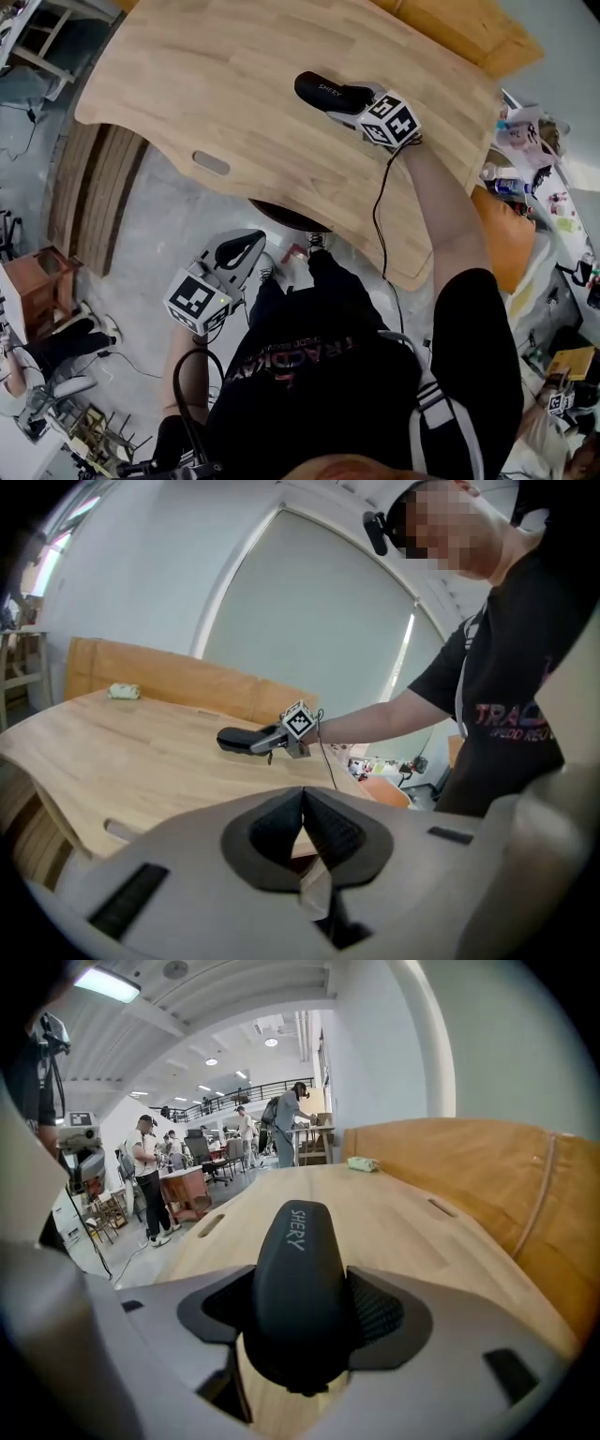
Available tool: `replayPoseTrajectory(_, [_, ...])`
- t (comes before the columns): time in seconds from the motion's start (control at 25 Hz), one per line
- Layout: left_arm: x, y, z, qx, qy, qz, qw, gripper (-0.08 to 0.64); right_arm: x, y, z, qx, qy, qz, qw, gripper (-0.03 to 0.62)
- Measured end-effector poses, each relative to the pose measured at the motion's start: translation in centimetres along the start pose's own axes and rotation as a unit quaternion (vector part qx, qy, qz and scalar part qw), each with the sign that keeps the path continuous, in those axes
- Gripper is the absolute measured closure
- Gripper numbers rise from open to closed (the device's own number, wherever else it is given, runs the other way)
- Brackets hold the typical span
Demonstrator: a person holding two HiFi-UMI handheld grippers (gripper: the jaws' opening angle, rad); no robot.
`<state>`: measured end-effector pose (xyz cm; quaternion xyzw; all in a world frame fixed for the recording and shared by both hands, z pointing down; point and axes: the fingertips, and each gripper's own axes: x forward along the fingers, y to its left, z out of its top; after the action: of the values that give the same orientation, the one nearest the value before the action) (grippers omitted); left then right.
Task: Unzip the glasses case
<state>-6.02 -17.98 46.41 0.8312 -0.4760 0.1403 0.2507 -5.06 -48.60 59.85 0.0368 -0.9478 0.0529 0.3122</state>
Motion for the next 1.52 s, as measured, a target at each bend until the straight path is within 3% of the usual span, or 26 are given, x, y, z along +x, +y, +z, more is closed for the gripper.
replayPoseTrajectory(0.44, [1.0,0.3,-1.5,-0.060,0.014,0.051,0.9968,0.545,6.7,-4.7,-0.1,-0.039,0.039,0.046,0.997,0.278])
replayPoseTrajectory(0.84, [1.2,0.0,-2.0,-0.079,0.014,0.059,0.9950,0.545,8.7,-5.1,-0.5,-0.046,0.050,0.062,0.996,0.268])
replayPoseTrajectory(1.12, [0.7,-0.2,-2.2,-0.074,0.009,0.051,0.9959,0.546,7.1,-4.4,-0.2,-0.079,0.059,0.047,0.994,0.242])
replayPoseTrajectory(1.32, [-0.1,-0.4,-2.0,-0.051,-0.002,0.032,0.9982,0.546,3.3,-3.8,0.6,-0.067,0.035,0.011,0.997,0.247])
replayPoseTrajectory(1.36, [-0.2,-0.5,-1.9,-0.044,-0.005,0.027,0.9986,0.546,2.2,-3.7,0.8,-0.057,0.026,-0.005,0.998,0.313])
replayPoseTrajectory(1.44, [-0.7,-0.6,-1.6,-0.030,-0.009,0.017,0.9994,0.546,-0.2,-3.0,1.2,-0.025,-0.002,-0.038,0.999,0.568])
replayPoseTrajectory(1.52, [-1.4,-0.9,-1.3,-0.018,-0.013,0.008,0.9997,0.546,-2.6,-1.2,1.4,0.012,-0.025,-0.056,0.998,0.575])
